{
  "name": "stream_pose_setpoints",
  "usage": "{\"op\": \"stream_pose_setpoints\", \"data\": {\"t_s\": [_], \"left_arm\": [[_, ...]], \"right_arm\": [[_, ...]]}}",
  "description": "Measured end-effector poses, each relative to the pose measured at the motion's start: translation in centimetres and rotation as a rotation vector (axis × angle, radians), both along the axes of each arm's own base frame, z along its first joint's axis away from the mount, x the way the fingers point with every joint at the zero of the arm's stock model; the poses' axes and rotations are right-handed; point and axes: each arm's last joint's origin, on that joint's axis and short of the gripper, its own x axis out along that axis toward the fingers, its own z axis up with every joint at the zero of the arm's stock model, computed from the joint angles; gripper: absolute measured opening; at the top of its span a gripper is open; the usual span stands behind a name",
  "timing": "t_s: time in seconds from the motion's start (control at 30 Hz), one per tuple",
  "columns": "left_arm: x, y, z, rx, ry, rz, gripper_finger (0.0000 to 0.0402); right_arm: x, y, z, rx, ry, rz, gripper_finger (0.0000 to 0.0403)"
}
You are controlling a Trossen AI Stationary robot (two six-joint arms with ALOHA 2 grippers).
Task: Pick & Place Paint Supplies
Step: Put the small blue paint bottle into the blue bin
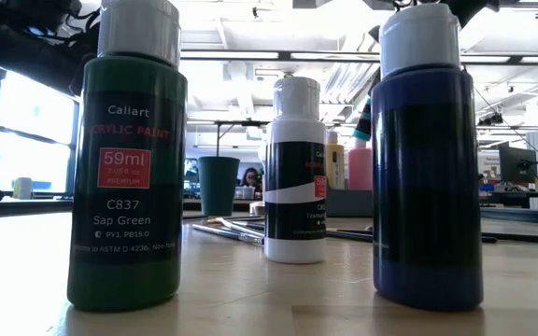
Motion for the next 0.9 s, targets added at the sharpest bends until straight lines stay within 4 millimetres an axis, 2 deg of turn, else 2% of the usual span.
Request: {"op": "stream_pose_setpoints", "data": {"t_s": [0.2, 0.47, 0.9], "left_arm": [[0.0, 0.0, 0.0, 0.000, -0.001, 0.000, 0.0225], [0.0, 0.0, 0.0, 0.000, 0.000, 0.000, 0.0225], [0.0, 0.0, 0.0, 0.000, 0.000, 0.000, 0.0225]], "right_arm": [[0.6, -0.7, -0.3, 0.002, -0.007, -0.013, 0.0125], [3.2, -2.1, -3.1, 0.013, 0.088, -0.018, 0.0118], [4.9, -4.6, -6.8, 0.053, 0.205, -0.063, 0.0123]]}}
